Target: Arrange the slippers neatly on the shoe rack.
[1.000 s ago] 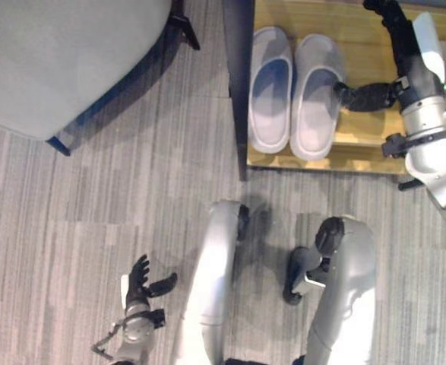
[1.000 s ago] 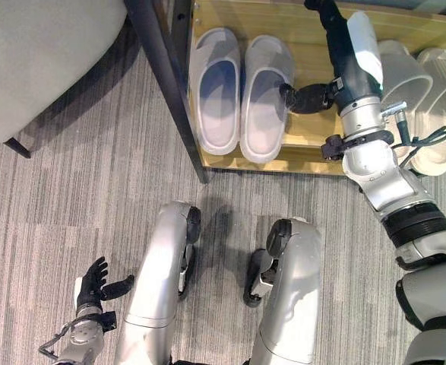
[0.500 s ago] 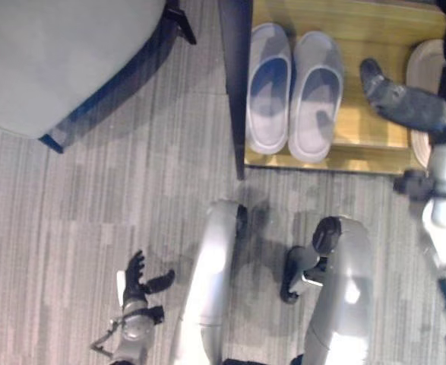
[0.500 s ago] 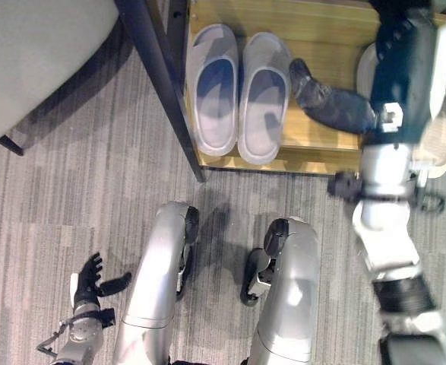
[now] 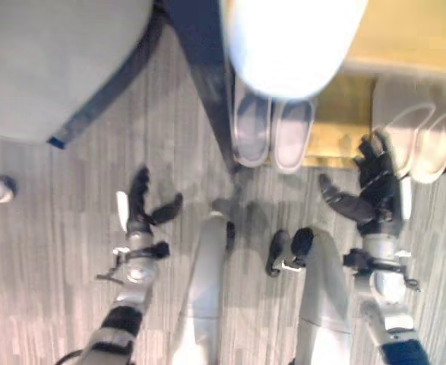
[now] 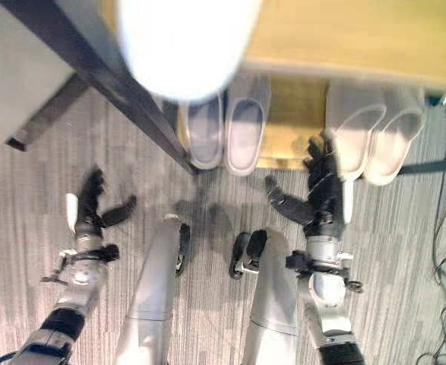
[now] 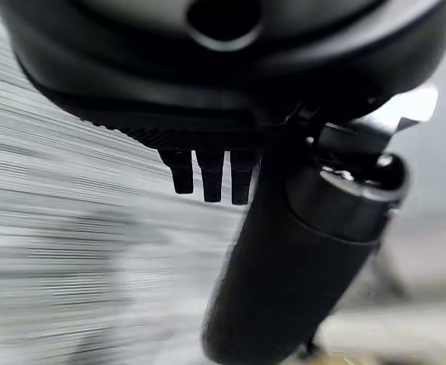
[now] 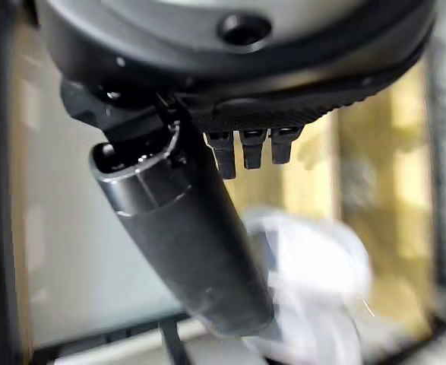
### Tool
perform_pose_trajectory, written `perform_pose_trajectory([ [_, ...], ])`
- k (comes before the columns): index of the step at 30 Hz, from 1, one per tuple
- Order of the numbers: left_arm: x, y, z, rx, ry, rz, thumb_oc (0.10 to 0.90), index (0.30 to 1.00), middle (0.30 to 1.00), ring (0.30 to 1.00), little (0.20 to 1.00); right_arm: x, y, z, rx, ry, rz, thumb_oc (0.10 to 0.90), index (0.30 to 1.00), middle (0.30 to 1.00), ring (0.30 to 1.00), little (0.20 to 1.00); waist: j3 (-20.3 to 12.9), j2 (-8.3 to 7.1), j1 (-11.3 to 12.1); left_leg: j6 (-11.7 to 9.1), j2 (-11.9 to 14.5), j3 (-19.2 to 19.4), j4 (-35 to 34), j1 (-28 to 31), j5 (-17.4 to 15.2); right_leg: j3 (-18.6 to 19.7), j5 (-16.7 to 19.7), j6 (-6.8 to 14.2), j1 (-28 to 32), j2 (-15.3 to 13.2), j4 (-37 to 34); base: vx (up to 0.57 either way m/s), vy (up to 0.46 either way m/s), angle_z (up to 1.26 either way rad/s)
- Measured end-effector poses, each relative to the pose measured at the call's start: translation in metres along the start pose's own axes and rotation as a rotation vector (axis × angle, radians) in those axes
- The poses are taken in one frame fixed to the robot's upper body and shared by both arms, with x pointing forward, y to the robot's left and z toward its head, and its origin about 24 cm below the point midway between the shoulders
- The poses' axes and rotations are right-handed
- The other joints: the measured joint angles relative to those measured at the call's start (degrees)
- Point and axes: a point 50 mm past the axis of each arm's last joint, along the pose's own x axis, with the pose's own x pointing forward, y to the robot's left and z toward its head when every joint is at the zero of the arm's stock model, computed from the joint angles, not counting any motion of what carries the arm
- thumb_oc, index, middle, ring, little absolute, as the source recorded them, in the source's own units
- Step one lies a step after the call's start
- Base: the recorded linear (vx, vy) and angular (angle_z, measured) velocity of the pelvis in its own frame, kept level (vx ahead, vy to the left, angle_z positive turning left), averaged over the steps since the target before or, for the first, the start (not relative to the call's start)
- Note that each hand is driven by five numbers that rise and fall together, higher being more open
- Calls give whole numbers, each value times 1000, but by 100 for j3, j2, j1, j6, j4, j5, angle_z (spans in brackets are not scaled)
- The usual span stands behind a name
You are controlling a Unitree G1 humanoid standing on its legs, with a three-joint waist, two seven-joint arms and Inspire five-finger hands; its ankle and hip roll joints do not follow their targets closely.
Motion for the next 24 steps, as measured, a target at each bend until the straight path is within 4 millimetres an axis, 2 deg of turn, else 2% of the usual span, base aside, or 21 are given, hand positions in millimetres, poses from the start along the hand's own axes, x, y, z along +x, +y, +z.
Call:
perform_pose_trajectory([
  [1,-14,9,-26,14,89,17,800,900,900,900,900,-13,-5,-28,40,128,-66,800,900,900,900,900,-31,-48,13,-27,9,-57,-497,573,138,-84,116,18,612,49,-521,-7,-39,15],
  [2,-20,12,-36,27,125,18,800,900,900,900,900,-21,-8,-40,62,190,-108,800,900,900,900,900,-56,-61,19,-22,18,-63,-718,873,192,-121,147,18,925,58,-741,-13,-44,18],
  [4,-48,26,-67,71,229,31,800,900,900,900,900,-51,-17,-70,98,339,-213,800,900,900,900,900,-349,-183,62,-29,28,-47,-1278,1556,279,-145,228,75,1586,88,-1271,14,-44,10],
  [5,-58,29,-77,84,264,28,800,900,900,900,900,-61,-22,-76,89,378,-239,800,900,900,900,900,-429,-188,74,-8,29,-50,-1428,1729,316,-163,260,73,1765,98,-1422,61,-47,5],
  [8,-76,33,-97,106,359,12,800,900,900,900,900,-84,-38,-93,49,490,-331,800,900,900,900,900,-574,-249,57,3,37,-51,-1918,2429,420,-207,369,106,2478,128,-1920,129,-32,5],
  [9,-78,34,-100,111,373,16,800,900,900,900,900,-86,-39,-95,43,503,-337,800,900,900,900,900,-618,-254,56,33,41,-42,-1977,2492,411,-209,359,91,2538,126,-1978,191,-44,-6],
  [10,-83,42,-109,125,433,27,800,900,900,900,900,-96,-42,-107,-1,587,-369,800,900,900,900,900,-676,-377,45,72,69,48,-2514,3093,540,-161,504,98,3074,171,-2475,159,-38,-20],
  [11,-89,46,-116,144,475,33,800,900,900,900,900,-109,-45,-114,-19,648,-397,800,900,900,900,900,-807,-429,63,32,99,137,-3019,3610,750,-135,688,179,3513,194,-2939,119,-46,-26],
  [13,-98,52,-123,155,502,31,800,900,900,900,900,-129,-53,-121,-55,714,-446,800,900,900,900,900,-1154,-444,91,44,110,202,-3677,4120,980,-128,908,226,3980,222,-3544,252,-101,-14],
  [15,-95,53,-123,159,512,24,800,900,900,900,900,-142,-58,-130,-64,790,-487,800,900,900,900,900,-1205,-473,89,18,104,233,-4400,4636,1284,-161,1168,260,4473,236,-4178,238,-82,1],
  [16,-98,54,-124,160,518,9,800,900,900,900,900,-152,-61,-133,-69,836,-508,800,900,900,900,900,-1343,-426,115,8,105,253,-5104,5121,1575,-209,1432,283,4927,273,-4834,274,-104,-2],
  [17,-100,56,-126,163,526,9,800,900,900,900,900,-158,-62,-134,-68,852,-516,800,900,900,900,900,-1389,-402,111,11,94,270,-5489,5428,1734,-207,1584,303,5197,298,-5168,243,-126,-6],
  [18,-106,59,-129,168,538,12,800,900,900,900,900,-168,-65,-134,-71,874,-522,800,900,900,900,900,-1599,-349,94,7,105,286,-5928,5678,1893,-203,1704,319,5391,319,-5508,193,-138,-4],
  [20,-109,61,-130,179,542,10,800,900,900,900,900,-174,-65,-135,-70,896,-515,800,900,900,900,900,-1700,-283,46,-8,108,282,-6306,5954,2059,-219,1834,331,5638,358,-5832,132,-140,-1],
  [21,-113,63,-132,190,548,5,800,900,900,900,900,-177,-67,-135,-91,920,-493,800,900,900,900,900,-1858,-200,-6,-31,153,284,-6764,6234,2250,-237,1990,313,5887,435,-6250,84,-127,-1],
  [24,-118,62,-135,212,560,-28,800,900,900,900,900,-177,-68,-134,-128,924,-459,800,900,900,900,900,-2026,-74,-43,-71,240,273,-7336,6565,2500,-264,2232,281,6218,573,-6780,14,-94,-1],
])
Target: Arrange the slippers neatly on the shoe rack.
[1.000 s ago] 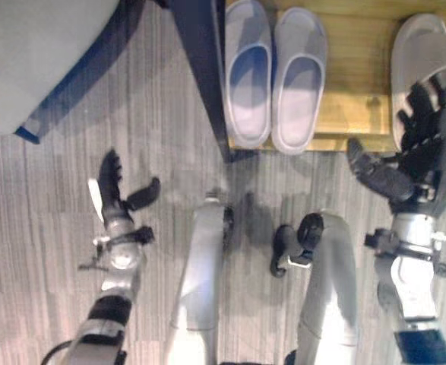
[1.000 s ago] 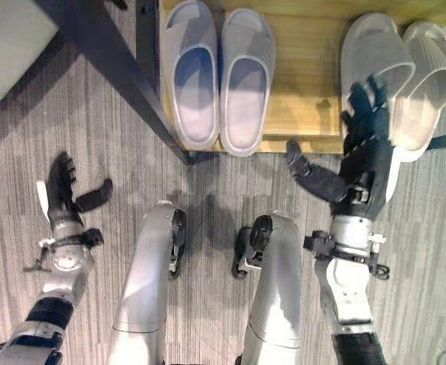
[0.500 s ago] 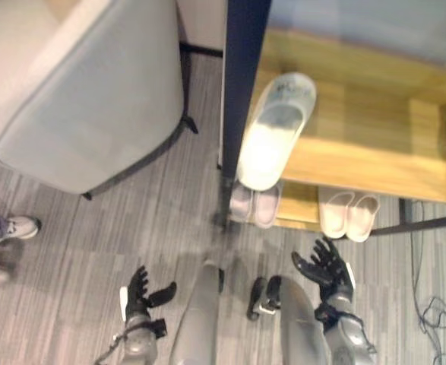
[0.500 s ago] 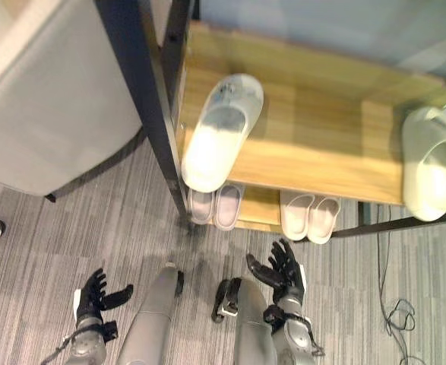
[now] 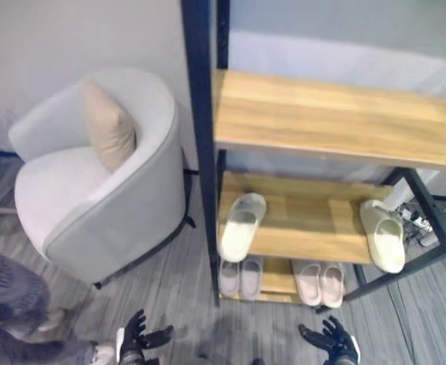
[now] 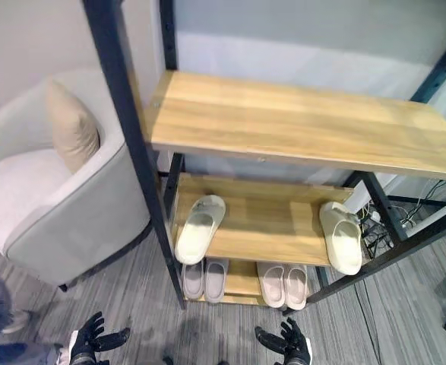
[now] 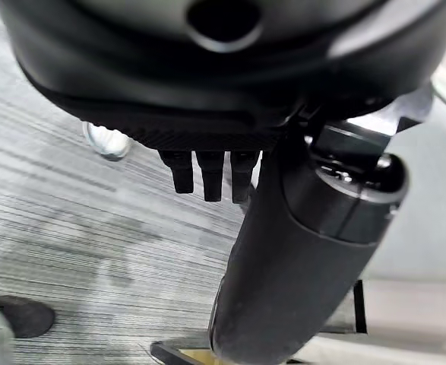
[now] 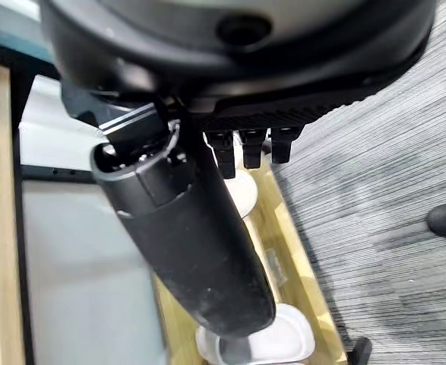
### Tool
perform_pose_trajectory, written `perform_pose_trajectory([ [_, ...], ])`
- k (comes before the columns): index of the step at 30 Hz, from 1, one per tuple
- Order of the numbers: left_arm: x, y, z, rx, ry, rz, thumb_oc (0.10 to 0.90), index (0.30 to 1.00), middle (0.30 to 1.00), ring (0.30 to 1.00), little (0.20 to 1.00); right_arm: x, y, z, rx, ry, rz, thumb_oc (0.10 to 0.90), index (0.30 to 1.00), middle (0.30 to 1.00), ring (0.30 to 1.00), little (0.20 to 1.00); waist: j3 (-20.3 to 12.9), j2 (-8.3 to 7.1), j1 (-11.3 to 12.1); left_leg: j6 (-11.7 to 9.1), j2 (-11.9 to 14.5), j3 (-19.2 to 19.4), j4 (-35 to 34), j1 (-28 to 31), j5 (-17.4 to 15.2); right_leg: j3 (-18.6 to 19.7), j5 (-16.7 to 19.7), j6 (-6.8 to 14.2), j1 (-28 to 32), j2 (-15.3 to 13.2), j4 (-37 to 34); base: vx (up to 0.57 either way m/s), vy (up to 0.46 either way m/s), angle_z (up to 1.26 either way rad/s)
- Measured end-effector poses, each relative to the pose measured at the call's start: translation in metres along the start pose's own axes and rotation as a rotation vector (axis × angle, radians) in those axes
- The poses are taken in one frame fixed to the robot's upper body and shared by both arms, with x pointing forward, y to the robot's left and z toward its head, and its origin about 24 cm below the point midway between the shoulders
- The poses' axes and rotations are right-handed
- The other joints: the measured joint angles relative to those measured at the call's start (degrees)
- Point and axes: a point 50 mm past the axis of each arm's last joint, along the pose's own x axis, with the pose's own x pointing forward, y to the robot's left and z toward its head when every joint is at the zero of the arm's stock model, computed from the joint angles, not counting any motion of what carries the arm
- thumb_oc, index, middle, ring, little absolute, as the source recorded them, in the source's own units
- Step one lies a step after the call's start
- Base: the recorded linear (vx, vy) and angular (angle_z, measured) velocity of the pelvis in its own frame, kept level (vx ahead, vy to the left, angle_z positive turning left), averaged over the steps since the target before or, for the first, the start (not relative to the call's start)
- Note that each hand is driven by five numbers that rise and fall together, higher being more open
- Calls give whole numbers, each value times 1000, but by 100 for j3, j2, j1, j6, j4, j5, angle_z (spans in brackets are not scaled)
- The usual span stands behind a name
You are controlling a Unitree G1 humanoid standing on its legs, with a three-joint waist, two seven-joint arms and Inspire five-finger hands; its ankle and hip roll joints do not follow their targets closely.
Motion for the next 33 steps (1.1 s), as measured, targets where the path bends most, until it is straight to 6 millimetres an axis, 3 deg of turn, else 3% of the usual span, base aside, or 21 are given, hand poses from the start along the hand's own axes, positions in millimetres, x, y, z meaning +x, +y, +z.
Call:
perform_pose_trajectory([
  [7,-5,-34,13,60,-70,-182,800,900,900,900,900,2,-2,9,-124,-43,33,800,900,900,900,900,-8,79,-22,-137,5,-210,-229,18,287,-300,107,-61,176,44,-286,-89,-3,22],
  [11,-20,-61,15,103,-122,-355,800,900,900,900,900,6,-8,24,-129,-89,19,800,900,900,900,900,-8,223,-52,-112,-58,127,-229,-127,314,-299,59,-76,-110,-57,-76,-97,140,0],
  [15,-29,-66,13,161,-157,-429,800,900,900,900,900,6,-9,28,-163,-109,26,800,900,900,900,900,23,294,-164,-5,-156,268,-373,-160,394,-84,85,93,-317,-142,67,-66,169,-16],
  [19,-28,-57,23,246,-220,-462,800,900,900,900,900,6,-10,28,-159,-104,22,800,900,900,900,900,49,332,-152,99,-235,472,-434,-168,454,164,290,186,-433,-197,27,-126,53,-29],
  [22,-22,-39,54,394,-362,-455,800,900,900,900,900,7,-9,30,-153,-110,23,800,900,900,900,900,163,308,-143,208,-281,496,-309,-363,462,182,399,263,-628,-312,192,-120,-53,0],
  [25,-28,-25,92,438,-533,-460,800,900,900,900,900,6,-11,38,-150,-143,39,800,900,900,900,900,319,571,-116,354,-142,426,-484,-323,597,362,305,448,-701,-427,458,-50,-111,11],
  [26,-30,-20,105,434,-581,-457,800,900,900,900,900,7,-11,40,-151,-147,47,800,900,900,900,900,327,650,-43,359,-101,449,-517,-310,627,418,266,475,-706,-607,564,-10,-109,-11],
  [28,-35,-12,123,477,-638,-498,800,900,900,900,900,7,-9,41,-149,-150,65,800,900,900,900,900,325,676,49,327,-108,471,-554,-327,667,547,246,554,-607,-853,586,-29,-108,-5],
  [31,-53,1,148,651,-730,-617,800,900,900,900,900,8,0,40,-144,-137,121,800,900,900,900,900,291,386,190,78,-273,537,-766,-294,884,787,619,921,9,-1128,-641,-119,-267,-10],
  [33,-57,-7,144,631,-714,-682,800,900,900,900,900,11,-1,46,-163,-138,141,800,900,900,900,900,265,540,245,-67,-116,569,-826,-310,943,771,707,944,126,-953,-956,-52,-196,-15],
])
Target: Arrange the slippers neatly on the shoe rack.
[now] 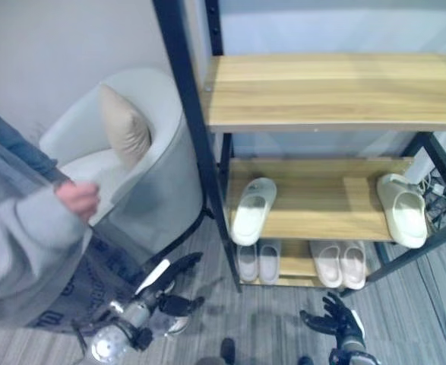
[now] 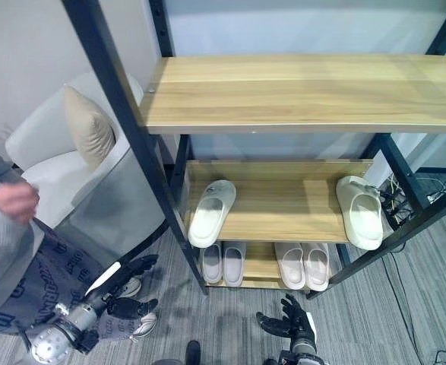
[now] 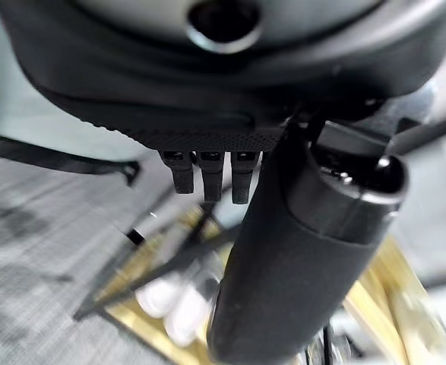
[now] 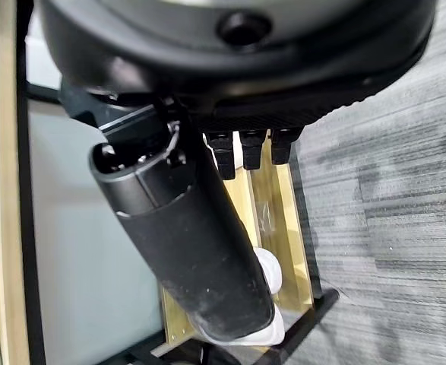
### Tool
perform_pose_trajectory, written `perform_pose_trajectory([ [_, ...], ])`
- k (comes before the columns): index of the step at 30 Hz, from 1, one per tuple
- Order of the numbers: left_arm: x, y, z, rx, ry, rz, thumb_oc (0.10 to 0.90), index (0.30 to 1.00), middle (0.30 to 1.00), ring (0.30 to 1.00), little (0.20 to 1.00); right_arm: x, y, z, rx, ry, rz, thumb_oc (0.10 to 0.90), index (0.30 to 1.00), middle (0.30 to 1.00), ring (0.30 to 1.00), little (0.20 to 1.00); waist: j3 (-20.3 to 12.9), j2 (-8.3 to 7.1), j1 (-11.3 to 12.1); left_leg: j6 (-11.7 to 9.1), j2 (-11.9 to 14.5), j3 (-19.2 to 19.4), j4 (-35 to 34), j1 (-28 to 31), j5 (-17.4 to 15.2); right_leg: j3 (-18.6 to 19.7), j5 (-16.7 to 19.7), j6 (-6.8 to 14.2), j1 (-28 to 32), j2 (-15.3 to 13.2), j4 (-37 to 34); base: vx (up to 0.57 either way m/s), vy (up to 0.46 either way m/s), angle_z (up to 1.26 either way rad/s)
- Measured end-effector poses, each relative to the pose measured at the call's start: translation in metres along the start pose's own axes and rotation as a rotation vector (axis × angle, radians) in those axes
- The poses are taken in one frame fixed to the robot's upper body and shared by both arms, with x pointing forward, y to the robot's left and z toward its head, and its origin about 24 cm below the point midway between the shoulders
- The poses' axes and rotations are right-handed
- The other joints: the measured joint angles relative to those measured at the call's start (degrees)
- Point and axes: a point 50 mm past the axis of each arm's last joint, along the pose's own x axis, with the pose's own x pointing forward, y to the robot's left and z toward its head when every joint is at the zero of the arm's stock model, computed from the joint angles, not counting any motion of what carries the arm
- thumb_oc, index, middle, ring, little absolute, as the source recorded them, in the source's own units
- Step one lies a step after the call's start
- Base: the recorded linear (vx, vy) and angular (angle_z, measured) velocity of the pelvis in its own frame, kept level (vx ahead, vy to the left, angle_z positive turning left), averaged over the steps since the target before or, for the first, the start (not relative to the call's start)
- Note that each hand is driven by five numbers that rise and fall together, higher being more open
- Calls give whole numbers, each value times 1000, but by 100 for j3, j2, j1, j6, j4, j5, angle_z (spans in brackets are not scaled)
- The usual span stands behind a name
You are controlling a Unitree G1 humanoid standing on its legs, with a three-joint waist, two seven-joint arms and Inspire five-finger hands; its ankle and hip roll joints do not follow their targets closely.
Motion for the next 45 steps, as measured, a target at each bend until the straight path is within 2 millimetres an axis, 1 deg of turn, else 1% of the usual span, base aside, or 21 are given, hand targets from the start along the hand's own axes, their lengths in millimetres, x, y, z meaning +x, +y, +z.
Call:
perform_pose_trajectory([
  [1,2,-11,2,-26,-8,-58,800,900,900,900,900,0,-3,0,-11,4,9,800,900,900,900,900,-12,23,-74,-42,51,-36,-90,45,49,-57,61,-60,96,94,-146,-87,-240,14],
  [2,3,-24,3,-52,-10,-130,800,900,900,900,900,-2,-6,-1,-26,12,18,800,900,900,900,900,-78,125,-99,-120,173,-103,-138,73,114,-140,93,-93,185,218,-259,-88,-244,21],
  [3,4,-31,5,-66,-16,-165,800,900,900,900,900,-4,-9,-2,-31,15,20,800,900,900,900,900,-64,93,-126,-140,200,-140,-141,74,120,-185,130,-136,269,266,-382,-48,-155,20],
  [4,5,-37,6,-82,-20,-193,800,900,900,900,900,-5,-11,-4,-36,20,22,800,900,900,900,900,-93,141,-148,-200,259,-175,-157,72,156,-246,170,-174,329,326,-462,-37,-150,21],
  [5,6,-41,7,-87,-25,-212,800,900,900,900,900,-6,-12,-5,-39,24,22,800,900,900,900,900,-92,135,-155,-215,292,-210,-170,71,166,-290,185,-196,355,367,-512,-67,-327,25],
  [6,11,-53,11,-165,-41,-234,800,900,900,900,900,-8,-14,-8,-43,42,25,800,900,900,900,900,-95,92,-222,-332,466,-306,-213,62,247,-389,213,-256,418,556,-618,-47,-256,15],
  [8,17,-55,17,-219,-60,-238,800,900,900,900,900,-9,-15,-10,-45,53,25,800,900,900,900,900,-97,69,-262,-375,550,-321,-208,56,266,-457,173,-311,399,637,-612,-38,-173,9],
  [11,32,-59,40,-277,-144,-306,800,900,900,900,900,-10,-16,-16,-51,77,25,800,900,900,900,900,-103,76,-290,-411,621,-370,-310,70,308,-422,203,-360,371,707,-633,8,-124,0],
  [12,40,-62,61,-278,-222,-373,800,900,900,900,900,-9,-13,-16,-61,85,39,800,900,900,900,900,-111,89,-351,-391,628,-355,-428,94,358,-387,231,-376,336,717,-646,22,-77,-6],
  [14,46,-64,79,-274,-301,-414,800,900,900,900,900,-11,-8,-21,-70,101,63,800,900,900,900,900,-112,87,-420,-393,605,-284,-427,118,390,-332,290,-337,340,696,-626,39,-111,-18],
  [17,62,-60,104,-196,-382,-440,800,900,900,900,900,-14,-1,-27,-91,124,94,800,900,900,900,900,-114,95,-548,-382,576,-290,-429,139,397,-297,305,-320,370,672,-660,20,-59,-5],
  [20,80,-44,143,-78,-528,-337,800,900,900,900,900,-13,10,-27,-102,124,138,800,900,900,900,900,-122,103,-647,-355,579,-269,-429,104,386,-285,332,-327,313,669,-663,14,-26,-4],
  [22,84,-36,157,-19,-593,-268,800,900,900,900,900,-12,13,-25,-98,115,142,800,900,900,900,900,-130,118,-697,-375,577,-268,-428,80,408,-283,343,-325,286,670,-663,24,-4,-2],
  [23,87,-29,170,59,-648,-212,800,900,900,900,900,-12,14,-25,-98,114,140,800,900,900,900,900,-141,134,-713,-382,575,-265,-428,73,414,-280,344,-326,275,667,-664,49,-5,0],
  [24,87,-28,176,90,-675,-182,800,900,900,900,900,-12,14,-25,-101,113,139,800,900,900,900,900,-145,140,-717,-389,575,-264,-428,72,418,-279,344,-326,275,667,-664,89,7,2],
  [27,96,-9,193,378,-736,0,800,900,900,900,900,-11,16,-23,-121,103,140,800,900,900,900,900,-159,161,-772,-389,574,-230,-428,63,418,-272,346,-331,258,662,-665,59,24,-1],
  [28,101,-2,194,484,-728,72,800,900,900,900,900,-9,17,-20,-138,90,142,800,900,900,900,900,-179,184,-831,-387,566,-207,-428,47,415,-269,347,-331,233,650,-664,48,29,-8],
  [30,108,7,191,595,-697,138,800,900,900,900,900,-7,17,-15,-158,70,140,800,900,900,900,900,-204,219,-859,-379,563,-115,-429,36,406,-215,365,-349,181,634,-664,46,36,-17],
  [33,112,12,182,743,-655,189,800,900,900,900,900,-6,14,-13,-166,54,127,800,900,900,900,900,-235,260,-862,-382,563,-91,-428,4,392,-139,399,-364,110,635,-625,43,34,-12],
  [41,115,23,162,954,-565,248,800,900,900,900,900,-6,6,-10,-176,39,104,800,900,900,900,900,-244,248,-891,-379,563,38,-432,-50,378,-57,417,-363,-10,623,-624,51,38,-6],
  [45,117,31,153,986,-511,291,800,900,900,900,900,-8,6,-13,-178,44,102,800,900,900,900,900,-386,172,-881,-383,563,54,-449,-163,373,-32,427,-364,-140,623,-624,21,23,-5],
])
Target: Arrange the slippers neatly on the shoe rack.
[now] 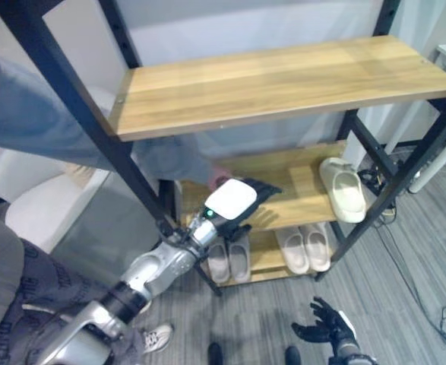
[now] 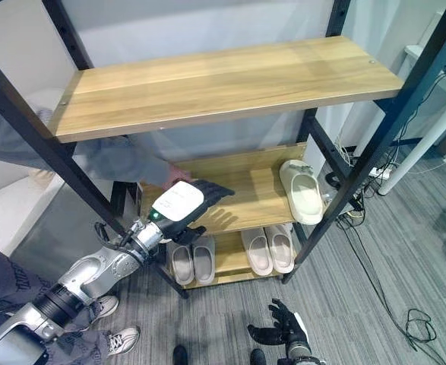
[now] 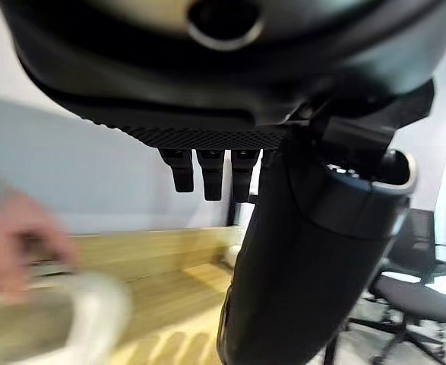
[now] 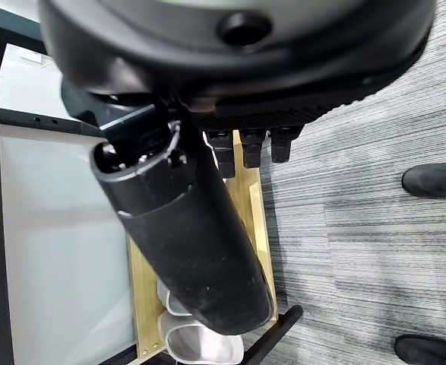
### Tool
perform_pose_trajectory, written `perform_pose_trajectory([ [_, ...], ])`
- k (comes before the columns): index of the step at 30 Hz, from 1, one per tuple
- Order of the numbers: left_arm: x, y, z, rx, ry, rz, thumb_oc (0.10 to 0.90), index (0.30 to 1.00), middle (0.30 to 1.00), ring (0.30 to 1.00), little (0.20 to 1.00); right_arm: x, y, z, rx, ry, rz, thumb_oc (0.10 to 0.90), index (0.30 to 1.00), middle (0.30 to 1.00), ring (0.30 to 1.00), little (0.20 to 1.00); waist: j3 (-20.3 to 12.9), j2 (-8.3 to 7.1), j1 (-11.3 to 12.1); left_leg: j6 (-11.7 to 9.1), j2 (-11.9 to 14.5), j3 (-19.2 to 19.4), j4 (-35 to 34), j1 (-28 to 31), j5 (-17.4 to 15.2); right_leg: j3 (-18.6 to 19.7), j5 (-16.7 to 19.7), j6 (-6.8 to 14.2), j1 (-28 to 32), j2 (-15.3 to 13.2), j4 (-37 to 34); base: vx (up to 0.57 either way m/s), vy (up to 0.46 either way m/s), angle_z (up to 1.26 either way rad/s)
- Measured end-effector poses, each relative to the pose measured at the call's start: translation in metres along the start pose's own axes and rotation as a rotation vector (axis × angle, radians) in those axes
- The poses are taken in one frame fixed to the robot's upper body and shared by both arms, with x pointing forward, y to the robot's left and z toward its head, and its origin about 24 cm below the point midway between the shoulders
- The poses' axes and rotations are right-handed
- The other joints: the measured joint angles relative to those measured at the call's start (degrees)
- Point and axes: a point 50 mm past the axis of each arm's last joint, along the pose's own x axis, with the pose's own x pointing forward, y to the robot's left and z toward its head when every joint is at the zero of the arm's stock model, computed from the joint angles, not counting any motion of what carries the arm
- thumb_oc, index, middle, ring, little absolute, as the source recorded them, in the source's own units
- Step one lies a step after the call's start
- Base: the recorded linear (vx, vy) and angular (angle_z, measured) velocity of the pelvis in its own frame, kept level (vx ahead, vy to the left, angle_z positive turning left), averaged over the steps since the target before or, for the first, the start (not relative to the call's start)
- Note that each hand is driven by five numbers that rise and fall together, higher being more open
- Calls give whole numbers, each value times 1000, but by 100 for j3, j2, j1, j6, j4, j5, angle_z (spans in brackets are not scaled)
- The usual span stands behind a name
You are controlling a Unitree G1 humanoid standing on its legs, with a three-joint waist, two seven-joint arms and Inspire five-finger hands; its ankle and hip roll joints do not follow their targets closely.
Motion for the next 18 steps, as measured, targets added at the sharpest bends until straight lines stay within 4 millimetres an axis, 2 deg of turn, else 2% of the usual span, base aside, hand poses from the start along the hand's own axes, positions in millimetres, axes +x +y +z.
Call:
perform_pose_trajectory([
  [2,-1,-1,-4,3,27,1,800,900,900,900,900,0,0,-1,-1,1,-1,800,900,900,900,900,-13,-34,4,1,-2,0,6,-5,1,16,8,2,-15,-1,0,14,10,-4],
  [4,-9,-3,-19,0,114,5,800,900,900,900,900,-1,1,-1,-27,-1,5,800,900,900,900,900,-50,-94,0,2,-2,14,-1,-37,-1,40,8,3,-62,-5,-2,22,18,-5],
  [7,-19,-4,-33,8,202,30,800,900,900,900,900,-5,1,-5,-29,7,4,800,900,900,900,900,-51,-101,4,6,-7,13,16,-79,-1,40,26,9,-102,-8,0,8,22,0],
  [11,-31,-13,-57,27,345,14,800,900,900,900,900,-3,2,1,-28,-16,6,800,900,900,900,900,-54,-122,0,5,-6,24,17,-221,11,51,57,9,-254,-7,1,0,0,0],
  [18,-33,-14,-61,22,377,14,800,900,900,900,900,-1,3,5,-29,-29,8,800,900,900,900,900,-54,-228,-70,9,-3,133,16,-304,13,117,79,12,-386,-8,0,0,10,-5],
])
